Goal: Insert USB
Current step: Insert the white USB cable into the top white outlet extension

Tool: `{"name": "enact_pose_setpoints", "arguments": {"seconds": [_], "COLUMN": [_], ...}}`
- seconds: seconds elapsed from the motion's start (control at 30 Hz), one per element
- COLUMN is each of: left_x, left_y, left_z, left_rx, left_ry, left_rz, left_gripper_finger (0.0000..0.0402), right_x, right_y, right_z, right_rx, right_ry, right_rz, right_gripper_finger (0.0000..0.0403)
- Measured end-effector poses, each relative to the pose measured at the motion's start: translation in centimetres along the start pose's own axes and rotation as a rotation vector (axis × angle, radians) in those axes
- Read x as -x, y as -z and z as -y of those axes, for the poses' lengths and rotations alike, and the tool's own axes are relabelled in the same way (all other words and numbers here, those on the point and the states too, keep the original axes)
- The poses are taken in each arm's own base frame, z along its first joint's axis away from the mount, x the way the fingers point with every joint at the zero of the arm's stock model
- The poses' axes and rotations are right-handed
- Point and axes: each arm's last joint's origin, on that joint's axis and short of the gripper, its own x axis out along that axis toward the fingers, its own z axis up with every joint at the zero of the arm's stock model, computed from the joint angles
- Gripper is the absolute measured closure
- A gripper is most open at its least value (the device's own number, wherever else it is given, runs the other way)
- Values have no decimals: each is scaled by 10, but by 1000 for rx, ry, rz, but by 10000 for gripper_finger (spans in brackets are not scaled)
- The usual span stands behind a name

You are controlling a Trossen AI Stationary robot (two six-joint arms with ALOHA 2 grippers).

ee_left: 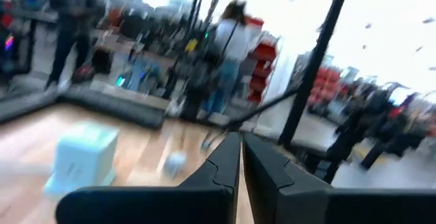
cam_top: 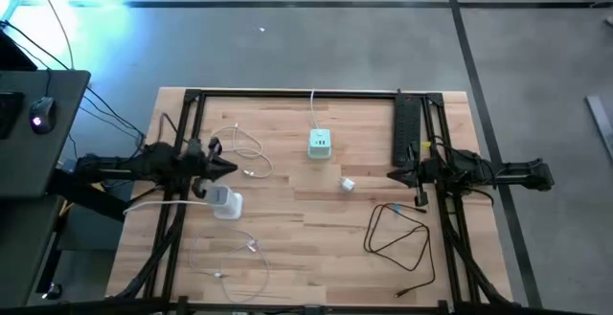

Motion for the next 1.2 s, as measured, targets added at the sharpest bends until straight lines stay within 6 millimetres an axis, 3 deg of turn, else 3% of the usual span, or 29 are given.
{"name": "enact_pose_setpoints", "arguments": {"seconds": [0.13, 0.23, 0.33, 0.47, 0.6, 0.7, 0.93, 1.2], "left_x": [-8, -27, -58, -110, -156, -175, -185, -185], "left_y": [-40, -67, -84, -89, -66, -30, 48, 96], "left_z": [10, 14, 15, 4, -23, -48, -84, -88], "left_rx": [-93, -154, -209, -285, -305, -284, -325, -366], "left_ry": [-99, -224, -310, -380, -401, -392, -339, -277], "left_rz": [-220, -437, -676, -967, -1235, -1445, -1889, -2102], "left_gripper_finger": [402, 398, 385, 358, 329, 307, 274, 273], "right_x": [0, 0, 0, 0, 0, 0, 0, 0], "right_y": [0, 0, 0, 0, 0, 0, 0, 0], "right_z": [0, 0, 0, 0, 0, 0, 0, 0], "right_rx": [0, 0, 0, 0, 0, 0, 0, 0], "right_ry": [0, 0, 0, 0, 0, 0, 0, 0], "right_rz": [0, 0, 0, 0, 0, 0, 0, 0], "right_gripper_finger": [403, 403, 403, 403, 403, 403, 403, 403]}}
